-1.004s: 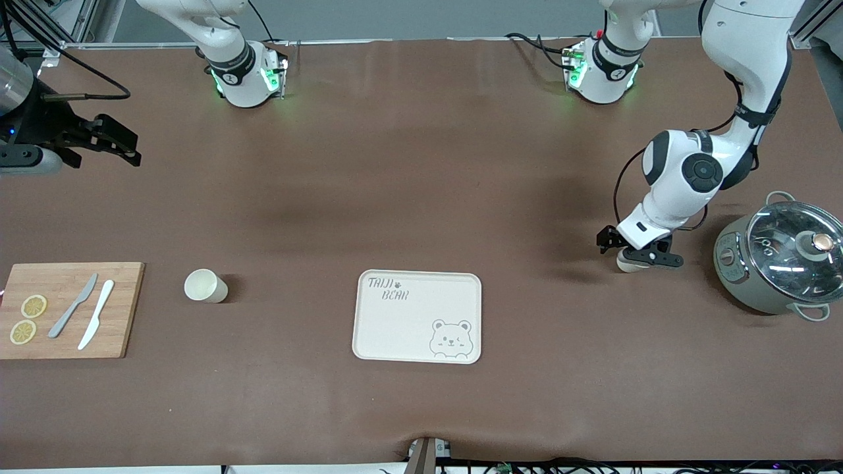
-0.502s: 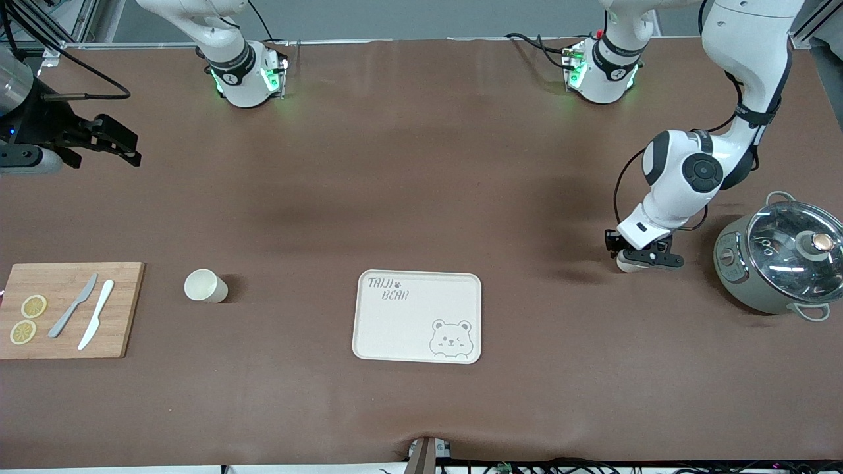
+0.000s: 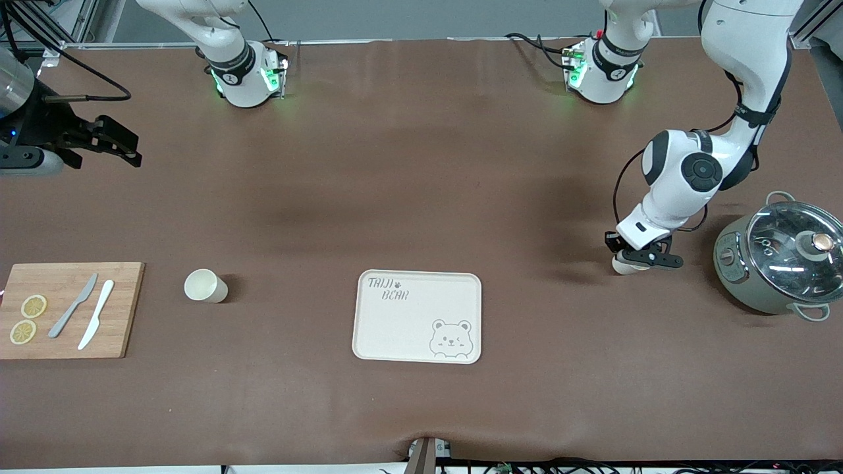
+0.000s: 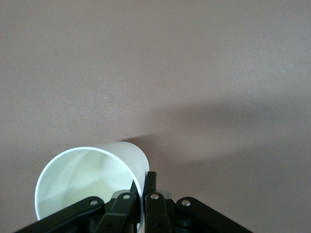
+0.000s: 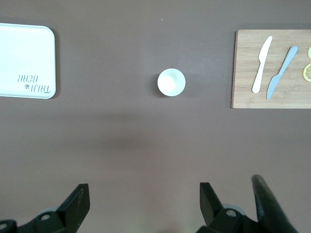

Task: Place white IKEA cup upright on tray with both arms
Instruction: 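Lift the white cup with the left gripper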

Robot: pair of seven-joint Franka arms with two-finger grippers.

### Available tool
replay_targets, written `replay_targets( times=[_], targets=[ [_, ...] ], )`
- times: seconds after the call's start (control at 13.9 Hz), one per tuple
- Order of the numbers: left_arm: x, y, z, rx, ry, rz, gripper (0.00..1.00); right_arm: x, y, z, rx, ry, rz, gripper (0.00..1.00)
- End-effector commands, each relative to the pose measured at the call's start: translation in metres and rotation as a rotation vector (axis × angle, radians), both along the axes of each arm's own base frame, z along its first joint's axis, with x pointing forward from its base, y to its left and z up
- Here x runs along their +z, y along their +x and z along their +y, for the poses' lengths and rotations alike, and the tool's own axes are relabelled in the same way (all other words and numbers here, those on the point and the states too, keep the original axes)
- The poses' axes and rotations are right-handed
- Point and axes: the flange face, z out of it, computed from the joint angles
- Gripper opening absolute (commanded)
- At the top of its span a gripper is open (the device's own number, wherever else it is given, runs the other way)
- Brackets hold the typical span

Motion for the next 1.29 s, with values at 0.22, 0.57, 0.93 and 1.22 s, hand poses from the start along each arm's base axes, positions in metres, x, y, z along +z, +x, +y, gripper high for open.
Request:
replay_targets(
  times=[0.22,0.57,0.93,1.22],
  targets=[
    [0.012,0.005,-0.005,0.001,0.009,-0.023,0.0,0.002,0.002,0.002,0.002,-0.019,-0.006,1.0],
    [0.086,0.021,-0.023,0.007,0.045,0.005,0.0,0.002,0.002,0.003,0.004,-0.019,-0.006,1.0],
    [0.162,0.041,-0.055,0.04,0.062,0.02,0.0,0.002,0.002,0.003,0.004,-0.017,-0.006,1.0],
    [0.219,0.05,-0.094,0.072,0.062,0.037,0.0,0.001,0.001,0.003,0.004,-0.019,-0.005,1.0]
  ],
)
